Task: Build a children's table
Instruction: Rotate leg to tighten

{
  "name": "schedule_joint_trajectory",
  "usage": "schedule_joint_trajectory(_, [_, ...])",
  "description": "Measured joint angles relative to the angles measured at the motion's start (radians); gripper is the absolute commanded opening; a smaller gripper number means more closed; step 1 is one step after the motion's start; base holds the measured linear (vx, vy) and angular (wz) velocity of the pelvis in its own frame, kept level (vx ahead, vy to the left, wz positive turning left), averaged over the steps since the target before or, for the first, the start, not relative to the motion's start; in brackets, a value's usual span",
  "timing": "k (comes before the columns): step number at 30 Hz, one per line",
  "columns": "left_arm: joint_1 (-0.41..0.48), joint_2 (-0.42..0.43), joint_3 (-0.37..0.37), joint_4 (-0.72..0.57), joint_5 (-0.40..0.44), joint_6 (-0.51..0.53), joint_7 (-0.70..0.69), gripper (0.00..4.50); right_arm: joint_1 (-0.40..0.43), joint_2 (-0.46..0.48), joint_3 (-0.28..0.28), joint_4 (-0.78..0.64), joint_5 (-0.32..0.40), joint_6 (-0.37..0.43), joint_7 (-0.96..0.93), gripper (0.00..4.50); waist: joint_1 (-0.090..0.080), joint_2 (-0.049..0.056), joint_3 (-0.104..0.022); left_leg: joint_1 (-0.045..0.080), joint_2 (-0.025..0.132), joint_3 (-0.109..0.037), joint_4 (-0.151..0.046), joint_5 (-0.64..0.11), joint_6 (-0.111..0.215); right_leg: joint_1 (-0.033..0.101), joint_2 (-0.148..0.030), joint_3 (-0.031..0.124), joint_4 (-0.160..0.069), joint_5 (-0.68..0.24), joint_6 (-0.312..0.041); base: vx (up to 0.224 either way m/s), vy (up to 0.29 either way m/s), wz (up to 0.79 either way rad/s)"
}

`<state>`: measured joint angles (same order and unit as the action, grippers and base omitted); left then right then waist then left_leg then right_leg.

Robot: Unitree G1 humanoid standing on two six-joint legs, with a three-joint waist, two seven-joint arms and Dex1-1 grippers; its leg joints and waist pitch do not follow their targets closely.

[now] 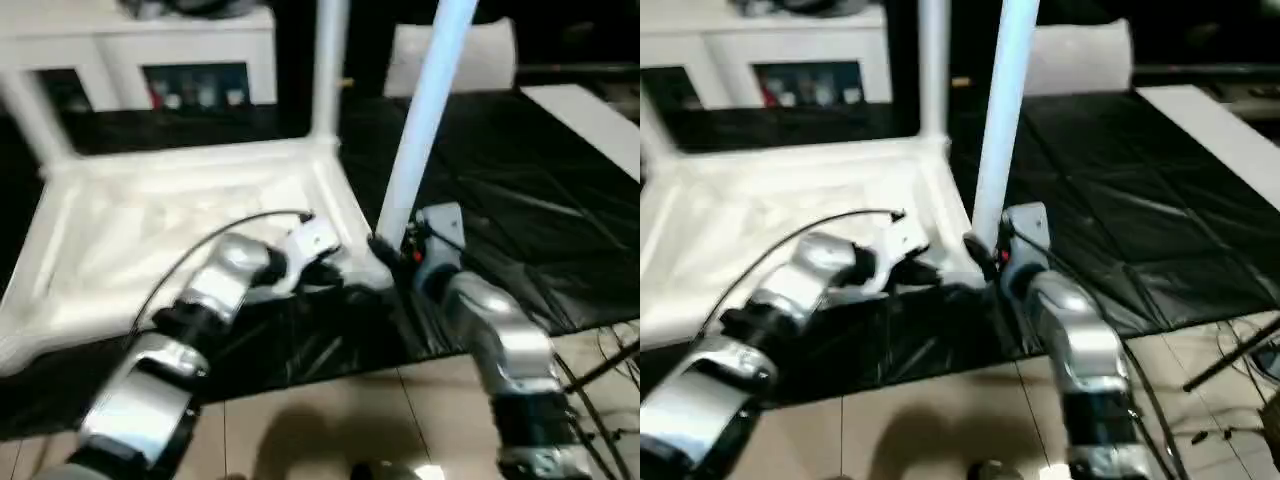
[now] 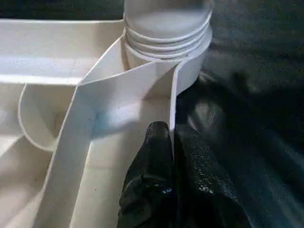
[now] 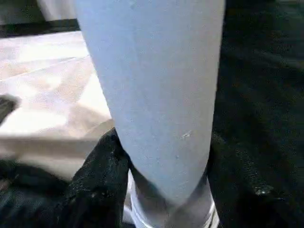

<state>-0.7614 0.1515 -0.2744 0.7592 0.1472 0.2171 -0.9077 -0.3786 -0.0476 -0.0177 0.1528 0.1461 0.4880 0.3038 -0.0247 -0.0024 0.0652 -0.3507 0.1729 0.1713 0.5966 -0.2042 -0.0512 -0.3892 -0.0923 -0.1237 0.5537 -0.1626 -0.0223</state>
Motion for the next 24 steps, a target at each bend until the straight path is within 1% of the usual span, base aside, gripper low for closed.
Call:
schedule_joint_trajectory(1, [0.0,-0.017,0.005,0.0,0.004,0.007,0.041,0.0,-0.02,0.028,-0.019,0.028,-0.014,-0.013,-0.042,2.33,-0.002,0.0,0.0,-0.001,-0.001,0.0,0.0,-0.001,0.001,0.0,0.0,0.001,-0.001,0.0,0.0,0.0,0.0,0.0])
schedule_joint_trajectory(2, [0.0,-0.026,0.007,0.0,0.005,0.008,0.062,0.0,-0.028,0.042,-0.028,0.039,-0.024,-0.023,-0.062,2.53,-0.002,0.0,0.0,-0.002,-0.001,0.0,0.0,-0.001,0.002,-0.001,0.0,0.001,-0.001,0.0,0.0,0.0,0.0,0.0])
schedule_joint_trajectory(3, [0.0,-0.031,0.007,0.0,0.005,0.008,0.074,0.0,-0.032,0.052,-0.037,0.048,-0.026,-0.035,-0.074,2.53,-0.002,0.0,0.0,-0.003,-0.001,0.0,0.0,-0.003,0.004,-0.001,0.0,0.002,-0.001,0.0,0.0,0.0,0.0,0.0])
schedule_joint_trajectory(6, [0.0,-0.033,0.006,-0.004,0.008,-0.008,0.081,0.0,-0.029,0.066,-0.043,0.049,-0.026,-0.064,-0.08,2.9,0.003,0.0,0.0,-0.004,-0.002,0.002,-0.002,-0.005,0.007,-0.003,0.0,0.005,0.001,0.004,-0.004,0.0,0.0,0.0])
schedule_joint_trajectory(9, [0.006,-0.024,-0.002,-0.023,0.009,-0.036,0.067,0.0,-0.003,0.06,-0.043,0.016,-0.022,-0.087,-0.055,3.16,0.011,-0.001,-0.001,-0.009,-0.003,0.003,-0.003,-0.007,0.007,-0.012,0.0,0.009,0.008,0.016,-0.006,0.0,0.0,0.0])
schedule_joint_trajectory(11, [0.015,-0.003,-0.013,-0.038,0.006,-0.069,0.035,0.0,0.025,0.02,-0.03,-0.015,0.001,-0.096,0.011,3.37,0.018,0.0,-0.001,-0.015,-0.001,0.002,-0.005,-0.004,0.013,-0.017,0.002,0.008,0.01,0.013,-0.005,0.0,0.0,0.0])
schedule_joint_trajectory(15, [0.034,0.047,-0.017,-0.048,-0.005,-0.157,-0.049,0.0,0.078,-0.076,-0.011,-0.065,0.056,-0.108,0.182,3.71,0.027,-0.001,-0.001,-0.018,-0.001,0.003,-0.004,-0.004,0.013,-0.029,0.001,0.009,0.024,0.006,-0.012,0.0,0.0,0.0])
schedule_joint_trajectory(17, [0.05,0.082,-0.02,-0.049,-0.024,-0.21,-0.115,0.0,0.105,-0.142,0.006,-0.088,0.08,-0.109,0.29,4.02,0.031,-0.001,-0.001,-0.018,0.001,0.003,-0.004,-0.003,0.013,-0.029,0.002,0.008,0.025,0.006,-0.012,0.0,0.0,0.0])
schedule_joint_trajectory(19, [0.059,0.116,-0.03,-0.048,-0.036,-0.253,-0.173,0.0,0.115,-0.197,0.016,-0.101,0.098,-0.112,0.379,4.08,0.034,-0.001,0.0,-0.017,0.002,0.003,-0.004,-0.002,0.011,-0.028,0.003,0.007,0.026,0.006,-0.012,0.0,0.0,0.0])
schedule_joint_trajectory(21, [0.064,0.133,-0.038,-0.049,-0.044,-0.278,-0.222,0.0,0.116,-0.228,0.018,-0.113,0.114,-0.128,0.445,4.21,0.04,-0.001,0.0,-0.016,0.002,0.003,-0.003,-0.001,0.009,-0.027,0.003,0.007,0.026,0.007,-0.012,0.0,0.0,0.0])
schedule_joint_trajectory(22, [0.066,0.142,-0.045,-0.049,-0.055,-0.294,-0.269,0.0,0.117,-0.265,0.027,-0.12,0.131,-0.138,0.502,4.21,0.046,-0.001,0.0,-0.015,0.002,0.003,-0.002,-0.001,0.009,-0.026,0.002,0.007,0.026,0.008,-0.012,0.0,0.0,0.0])
schedule_joint_trajectory(24, [0.073,0.158,-0.056,-0.049,-0.076,-0.317,-0.339,0.0,0.129,-0.32,0.028,-0.135,0.146,-0.15,0.582,4.21,0.061,-0.001,0.0,-0.015,0.002,0.003,0.0,-0.001,0.009,-0.024,0.002,0.007,0.026,0.008,-0.012,0.0,0.0,0.0])
